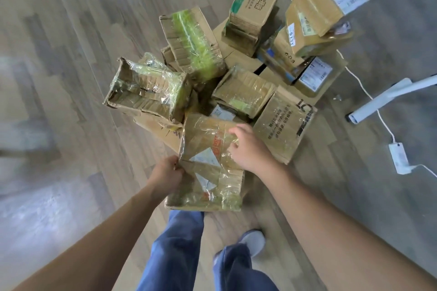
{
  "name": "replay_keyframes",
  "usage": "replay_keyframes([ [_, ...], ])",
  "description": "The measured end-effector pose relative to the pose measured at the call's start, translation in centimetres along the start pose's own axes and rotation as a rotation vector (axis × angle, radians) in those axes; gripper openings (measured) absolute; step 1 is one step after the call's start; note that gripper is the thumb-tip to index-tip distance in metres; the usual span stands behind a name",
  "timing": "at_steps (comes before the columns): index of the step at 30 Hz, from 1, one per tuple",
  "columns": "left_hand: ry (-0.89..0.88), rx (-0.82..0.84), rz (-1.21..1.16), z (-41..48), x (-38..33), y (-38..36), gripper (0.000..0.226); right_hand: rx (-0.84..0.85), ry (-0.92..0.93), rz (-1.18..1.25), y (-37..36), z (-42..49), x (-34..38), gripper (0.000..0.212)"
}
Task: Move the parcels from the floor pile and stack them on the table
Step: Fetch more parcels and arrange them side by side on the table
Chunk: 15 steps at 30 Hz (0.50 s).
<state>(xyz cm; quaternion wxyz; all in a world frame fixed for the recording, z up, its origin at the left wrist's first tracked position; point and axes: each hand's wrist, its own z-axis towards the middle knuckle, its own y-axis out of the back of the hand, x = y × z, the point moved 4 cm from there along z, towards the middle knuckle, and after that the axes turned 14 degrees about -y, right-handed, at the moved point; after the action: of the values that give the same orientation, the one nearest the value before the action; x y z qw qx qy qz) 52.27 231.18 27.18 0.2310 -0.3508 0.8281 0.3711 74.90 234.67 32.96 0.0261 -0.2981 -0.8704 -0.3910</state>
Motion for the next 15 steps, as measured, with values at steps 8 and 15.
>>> replay_keyframes([
  [8,-0.065,-0.081,-0.104,-13.8,-7.1,3.3,0.032,-0.135,0.045,0.053,7.7,-12.0,-2.6,0.044],
  [15,-0.282,-0.203,-0.03,-19.6,-21.9,2.9,0.008,-0.117,0.025,0.356,20.3,-21.9,-9.5,0.017],
])
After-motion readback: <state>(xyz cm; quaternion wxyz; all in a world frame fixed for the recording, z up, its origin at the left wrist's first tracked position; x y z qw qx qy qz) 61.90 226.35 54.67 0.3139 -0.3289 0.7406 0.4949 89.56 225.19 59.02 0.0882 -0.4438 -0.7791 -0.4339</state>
